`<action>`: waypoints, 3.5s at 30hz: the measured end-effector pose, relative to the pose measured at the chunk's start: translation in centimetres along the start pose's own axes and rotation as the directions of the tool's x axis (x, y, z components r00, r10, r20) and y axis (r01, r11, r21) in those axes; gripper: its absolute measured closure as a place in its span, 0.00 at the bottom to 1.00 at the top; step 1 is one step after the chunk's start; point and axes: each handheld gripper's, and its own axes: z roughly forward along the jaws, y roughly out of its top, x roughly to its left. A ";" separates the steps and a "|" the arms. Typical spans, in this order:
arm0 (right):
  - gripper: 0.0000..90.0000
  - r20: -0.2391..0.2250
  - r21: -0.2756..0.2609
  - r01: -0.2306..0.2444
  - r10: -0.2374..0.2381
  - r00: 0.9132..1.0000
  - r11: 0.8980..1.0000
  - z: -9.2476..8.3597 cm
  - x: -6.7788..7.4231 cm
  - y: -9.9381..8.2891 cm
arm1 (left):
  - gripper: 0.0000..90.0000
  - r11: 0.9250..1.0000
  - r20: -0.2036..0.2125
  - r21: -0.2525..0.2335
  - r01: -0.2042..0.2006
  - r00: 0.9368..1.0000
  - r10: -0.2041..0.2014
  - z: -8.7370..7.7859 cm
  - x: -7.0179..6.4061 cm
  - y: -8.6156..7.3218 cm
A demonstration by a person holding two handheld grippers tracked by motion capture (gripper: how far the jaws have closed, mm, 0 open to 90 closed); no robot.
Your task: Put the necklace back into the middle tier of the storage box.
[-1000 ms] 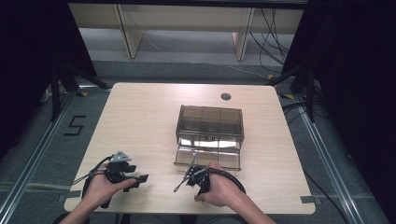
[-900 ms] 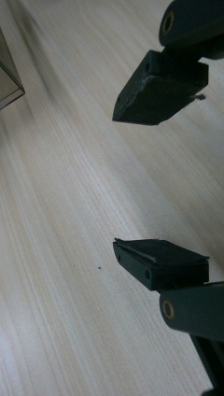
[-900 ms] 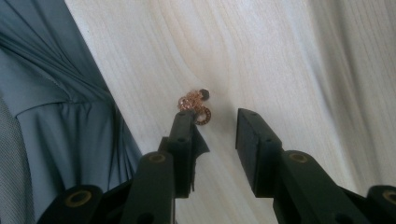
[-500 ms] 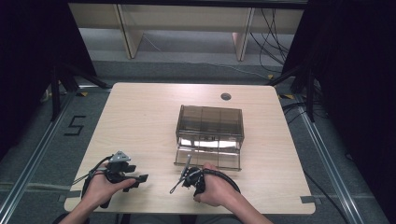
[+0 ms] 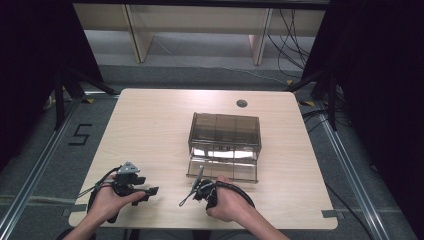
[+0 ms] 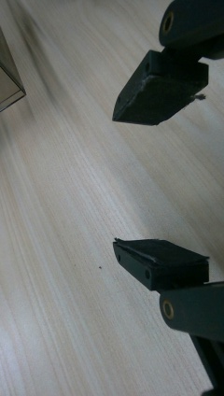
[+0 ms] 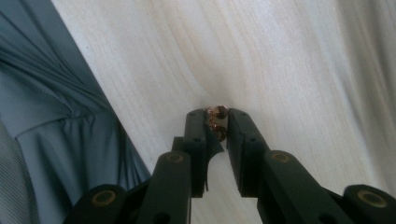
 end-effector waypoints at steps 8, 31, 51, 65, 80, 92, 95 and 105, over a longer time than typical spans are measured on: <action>0.87 -0.014 0.004 -0.026 0.026 1.000 1.000 0.1 0.0 0.0 | 0.35 1.000 0.005 0.006 -0.005 1.000 0.005 0.0 0.0 0.0; 0.87 -0.018 0.011 -0.009 0.009 1.000 1.000 0.2 0.4 -0.4 | 0.35 1.000 0.021 0.008 -0.006 1.000 0.006 0.2 -0.1 -0.1; 0.97 0.026 0.014 0.002 -0.003 1.000 1.000 -0.2 0.6 -0.3 | 0.35 1.000 0.024 0.004 -0.008 1.000 0.008 0.1 -0.1 -0.1; 0.97 0.006 0.006 -0.032 0.032 0.999 0.999 -1.7 0.4 -0.4 | 0.35 1.000 0.018 -0.006 -0.005 1.000 0.005 0.1 -0.2 -0.1; 0.97 -0.068 0.009 -0.112 0.112 0.991 0.994 -3.3 -0.8 -0.7 | 0.35 1.000 0.019 0.007 -0.003 1.000 0.003 0.1 -0.1 -0.1; 0.97 -0.045 -0.006 -0.138 0.138 0.989 0.990 -5.0 -1.8 -1.1 | 0.35 1.000 0.024 0.010 -0.007 1.000 0.006 0.1 0.0 -0.1; 0.97 -0.041 -0.010 -0.155 0.154 0.987 0.988 -5.3 -2.0 -1.2 | 0.35 1.000 0.024 0.010 -0.004 1.000 0.004 0.1 0.0 -0.1; 0.97 -0.047 -0.013 -0.177 0.176 0.983 0.984 -6.2 -2.5 -1.4 | 0.35 1.000 0.025 0.009 -0.003 1.000 0.003 0.1 0.0 -0.1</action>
